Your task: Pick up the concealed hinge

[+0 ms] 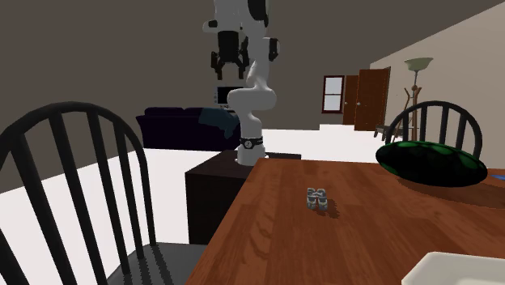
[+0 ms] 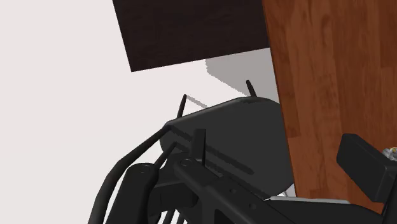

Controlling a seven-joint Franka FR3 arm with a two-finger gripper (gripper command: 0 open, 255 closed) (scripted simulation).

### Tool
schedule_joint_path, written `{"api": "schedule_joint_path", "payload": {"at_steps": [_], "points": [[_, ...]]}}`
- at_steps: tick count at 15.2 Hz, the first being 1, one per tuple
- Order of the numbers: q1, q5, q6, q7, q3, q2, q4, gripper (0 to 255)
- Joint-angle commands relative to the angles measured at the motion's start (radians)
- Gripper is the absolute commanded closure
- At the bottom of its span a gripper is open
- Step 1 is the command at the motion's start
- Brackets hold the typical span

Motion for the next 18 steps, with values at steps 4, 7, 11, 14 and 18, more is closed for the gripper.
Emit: {"api": "schedule_joint_path", "payload": {"at_steps": [4, 7, 11, 14, 18], "points": [[0.021, 0.029, 0.09, 0.03, 0.039, 0.057, -0.027, 0], [0.042, 0.053, 0.181, 0.06, 0.078, 0.125, -0.042, 0], [0.067, 0.078, 0.3, 0.099, 0.13, 0.233, -0.043, 0], [0.082, 0.089, 0.385, 0.128, 0.169, 0.323, -0.03, 0], [0.099, 0.09, 0.492, 0.172, 0.219, 0.455, 0.005, 0]]}}
